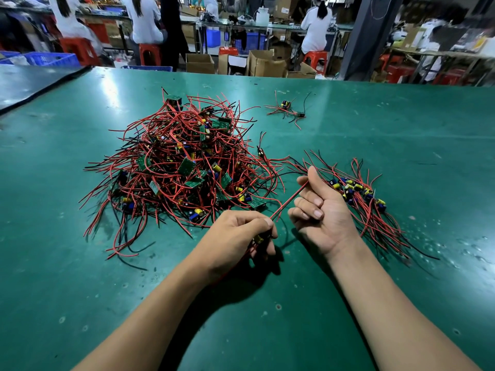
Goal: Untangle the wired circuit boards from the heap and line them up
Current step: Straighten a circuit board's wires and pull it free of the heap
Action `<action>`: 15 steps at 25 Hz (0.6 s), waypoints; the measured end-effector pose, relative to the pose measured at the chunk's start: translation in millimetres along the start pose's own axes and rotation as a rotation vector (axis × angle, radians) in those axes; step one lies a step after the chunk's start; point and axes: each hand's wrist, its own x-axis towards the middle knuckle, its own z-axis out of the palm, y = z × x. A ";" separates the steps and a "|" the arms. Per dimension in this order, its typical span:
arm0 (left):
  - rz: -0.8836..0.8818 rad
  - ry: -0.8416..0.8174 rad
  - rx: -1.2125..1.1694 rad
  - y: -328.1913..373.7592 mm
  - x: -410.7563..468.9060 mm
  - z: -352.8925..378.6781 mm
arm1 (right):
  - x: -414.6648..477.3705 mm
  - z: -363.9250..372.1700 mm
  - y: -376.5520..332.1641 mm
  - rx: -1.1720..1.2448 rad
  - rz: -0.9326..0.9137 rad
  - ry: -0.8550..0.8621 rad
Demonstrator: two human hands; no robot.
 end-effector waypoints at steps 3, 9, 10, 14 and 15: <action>-0.003 -0.003 -0.004 0.6 -0.3 -0.1 | 0.0 -0.9 -1.1 -0.108 -0.058 0.042; -0.003 0.006 0.007 -0.3 0.4 -1.2 | -0.5 -4.0 -9.0 -0.155 -0.105 0.020; -0.003 0.006 0.001 -0.4 0.5 -0.6 | -0.6 -3.9 -10.3 -0.120 -0.084 0.005; -0.003 -0.013 0.005 0.2 -0.5 -0.9 | -2.3 -2.8 -12.1 0.050 0.023 -0.061; -0.003 -0.020 0.008 0.5 -0.4 -0.9 | -2.2 -3.6 -13.3 0.060 0.038 -0.059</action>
